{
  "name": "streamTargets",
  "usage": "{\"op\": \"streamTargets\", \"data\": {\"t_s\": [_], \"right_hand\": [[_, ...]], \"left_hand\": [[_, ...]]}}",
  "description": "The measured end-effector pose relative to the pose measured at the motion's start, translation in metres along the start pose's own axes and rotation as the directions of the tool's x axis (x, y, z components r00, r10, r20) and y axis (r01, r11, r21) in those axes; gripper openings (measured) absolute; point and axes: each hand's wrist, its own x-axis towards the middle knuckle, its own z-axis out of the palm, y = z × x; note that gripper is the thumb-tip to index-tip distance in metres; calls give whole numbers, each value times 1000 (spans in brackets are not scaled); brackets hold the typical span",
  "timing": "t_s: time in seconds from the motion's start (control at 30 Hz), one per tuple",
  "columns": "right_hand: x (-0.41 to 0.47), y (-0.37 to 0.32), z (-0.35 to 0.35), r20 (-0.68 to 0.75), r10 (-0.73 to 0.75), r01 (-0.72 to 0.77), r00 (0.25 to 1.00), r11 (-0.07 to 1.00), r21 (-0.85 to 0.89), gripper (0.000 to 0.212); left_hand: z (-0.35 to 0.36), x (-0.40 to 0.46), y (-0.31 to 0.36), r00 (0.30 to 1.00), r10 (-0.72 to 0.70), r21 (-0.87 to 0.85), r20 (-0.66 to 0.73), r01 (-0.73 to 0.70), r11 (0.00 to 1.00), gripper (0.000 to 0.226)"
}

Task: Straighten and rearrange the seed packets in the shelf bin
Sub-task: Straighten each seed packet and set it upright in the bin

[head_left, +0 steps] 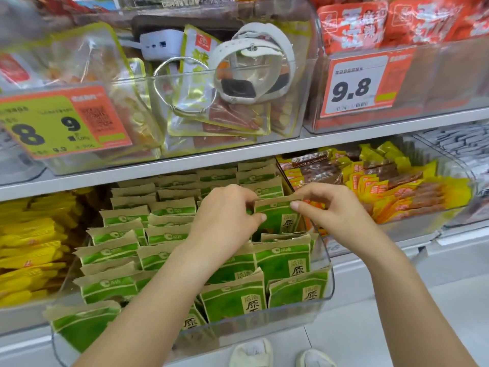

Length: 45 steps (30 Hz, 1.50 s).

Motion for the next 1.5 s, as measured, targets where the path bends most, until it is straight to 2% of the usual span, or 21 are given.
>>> {"op": "streamTargets", "data": {"t_s": [0.07,0.17,0.27,0.33,0.47,0.57,0.63,0.7,0.83,0.93,1.0,1.1,1.2,1.27,1.33,1.4,1.5], "right_hand": [[1,1,1,-48,5,-9,999,995,-95,16],[4,-1,3,-131,-34,8,991,980,-197,7],[10,-5,7,-214,-62,15,975,976,-216,8],[12,-7,10,-236,-80,29,968,977,-213,7],[9,-6,9,-173,44,-56,984,996,-70,16],[1,-10,-1,-159,58,-47,986,996,73,13],[-7,-13,-11,-92,74,-64,993,992,107,10],[-15,-13,-19,18,116,-118,993,985,125,8],[-23,-8,-31,152,167,-188,974,972,139,14],[-22,-5,-30,166,159,-174,973,981,80,16],[-21,-3,-28,149,153,-162,977,985,56,16],[-20,-2,-25,156,145,-149,977,989,14,18],[-18,-2,-25,189,158,-152,969,987,-47,23],[-19,-1,-26,222,185,-173,957,982,-71,30],[-21,-1,-28,248,203,-190,947,979,-76,36],[-23,-2,-29,262,200,-188,944,980,-70,44],[-23,-1,-27,238,195,-190,952,981,-43,52]], "left_hand": [[4,-1,2,1000,-27,39,10,27,999,30],[2,-1,3,996,11,64,-88,-5,998,30],[-2,4,5,985,60,118,-164,-40,992,21],[-2,9,4,985,51,184,-163,-21,983,17],[3,17,1,998,-5,316,-69,27,948,19],[4,22,4,995,-32,335,-93,62,940,21],[3,19,5,993,-32,311,-115,67,948,26],[0,9,6,993,9,292,-114,25,956,27],[-8,-15,8,967,219,298,-129,-172,939,18],[-12,-16,15,974,216,109,64,-222,969,15],[-13,-8,18,961,203,79,187,-221,972,16],[-10,4,21,939,196,128,282,-240,962,32],[-8,14,22,914,188,238,359,-284,929,53],[-9,18,23,901,165,317,400,-305,898,59],[-9,20,22,901,145,356,408,-304,884,46],[-6,21,17,928,135,322,349,-254,912,25],[3,20,8,960,134,264,246,-200,944,17]]}}
